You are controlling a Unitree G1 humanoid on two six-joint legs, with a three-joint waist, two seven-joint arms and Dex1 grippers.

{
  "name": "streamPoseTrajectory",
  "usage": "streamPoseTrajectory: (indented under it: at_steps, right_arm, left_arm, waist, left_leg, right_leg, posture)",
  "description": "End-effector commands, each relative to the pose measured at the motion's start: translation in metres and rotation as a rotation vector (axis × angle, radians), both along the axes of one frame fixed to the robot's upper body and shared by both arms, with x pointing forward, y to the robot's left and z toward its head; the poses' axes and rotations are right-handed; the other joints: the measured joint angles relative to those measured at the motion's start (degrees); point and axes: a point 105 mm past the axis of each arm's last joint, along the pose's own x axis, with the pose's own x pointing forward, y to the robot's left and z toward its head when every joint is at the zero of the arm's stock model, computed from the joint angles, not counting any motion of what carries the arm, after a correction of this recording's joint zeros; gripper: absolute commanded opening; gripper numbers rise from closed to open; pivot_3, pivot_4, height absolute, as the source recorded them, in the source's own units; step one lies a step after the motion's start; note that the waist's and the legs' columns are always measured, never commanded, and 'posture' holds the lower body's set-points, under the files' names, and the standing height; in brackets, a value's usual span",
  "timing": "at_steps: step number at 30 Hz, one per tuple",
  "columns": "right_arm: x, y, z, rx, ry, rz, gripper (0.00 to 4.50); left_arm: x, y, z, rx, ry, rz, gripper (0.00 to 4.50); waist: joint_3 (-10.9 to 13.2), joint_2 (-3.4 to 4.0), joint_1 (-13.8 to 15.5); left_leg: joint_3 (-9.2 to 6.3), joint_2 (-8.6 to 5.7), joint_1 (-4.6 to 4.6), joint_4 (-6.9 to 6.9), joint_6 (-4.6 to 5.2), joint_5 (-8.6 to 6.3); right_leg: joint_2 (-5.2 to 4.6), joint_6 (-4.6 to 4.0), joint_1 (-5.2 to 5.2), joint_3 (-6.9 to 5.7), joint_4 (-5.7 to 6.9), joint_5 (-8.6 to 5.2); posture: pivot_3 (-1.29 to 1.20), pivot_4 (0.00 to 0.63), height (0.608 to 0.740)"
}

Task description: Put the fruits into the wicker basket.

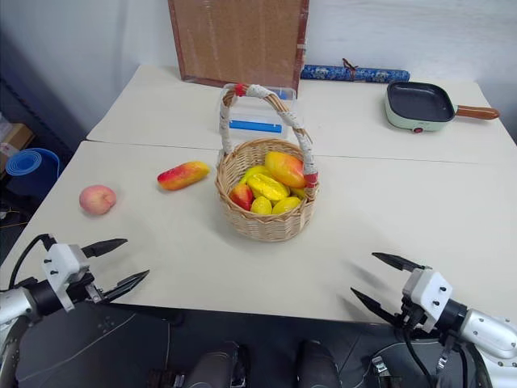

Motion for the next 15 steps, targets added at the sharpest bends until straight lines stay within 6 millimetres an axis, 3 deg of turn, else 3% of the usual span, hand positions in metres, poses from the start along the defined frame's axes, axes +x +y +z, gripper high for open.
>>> streamPoseTrajectory:
  at_steps: [1, 10, 15]
  right_arm:
    - [-0.003, -0.006, 0.001, -0.004, 0.002, 0.003, 4.4]
    - [0.002, -0.006, 0.0, 0.031, 0.003, 0.028, 4.4]
    - [-0.001, 0.015, 0.008, 0.14, -0.021, 0.166, 4.4]
  left_arm:
    - [0.002, -0.001, 0.01, 0.024, -0.048, -0.017, 4.5]
    - [-0.004, 0.001, 0.014, -0.044, -0.021, -0.024, 4.5]
    - [-0.008, 0.005, 0.018, -0.083, -0.029, 0.008, 4.5]
  waist:
    - [0.0, 0.0, 0.04]
    - [0.0, -0.01, -0.06]
    - [0.02, -0.04, -0.07]
  left_leg:
    - [0.01, 0.0, 0.01, 0.0, 0.01, 0.0]
    - [0.22, 0.02, 0.19, -0.02, 0.01, -0.03]
    - [0.41, 0.08, 0.33, -0.04, 0.0, -0.1]
  right_leg:
    - [0.0, 0.0, 0.0, 0.02, 0.0, 0.0]
    - [0.01, 0.0, 0.03, 0.24, 0.04, 0.0]
    - [0.06, 0.0, 0.03, 0.45, 0.05, 0.0]
  posture:
    - [0.0, 0.15, 0.74]
    - [0.0, 0.15, 0.74]
    - [0.0, 0.15, 0.74]
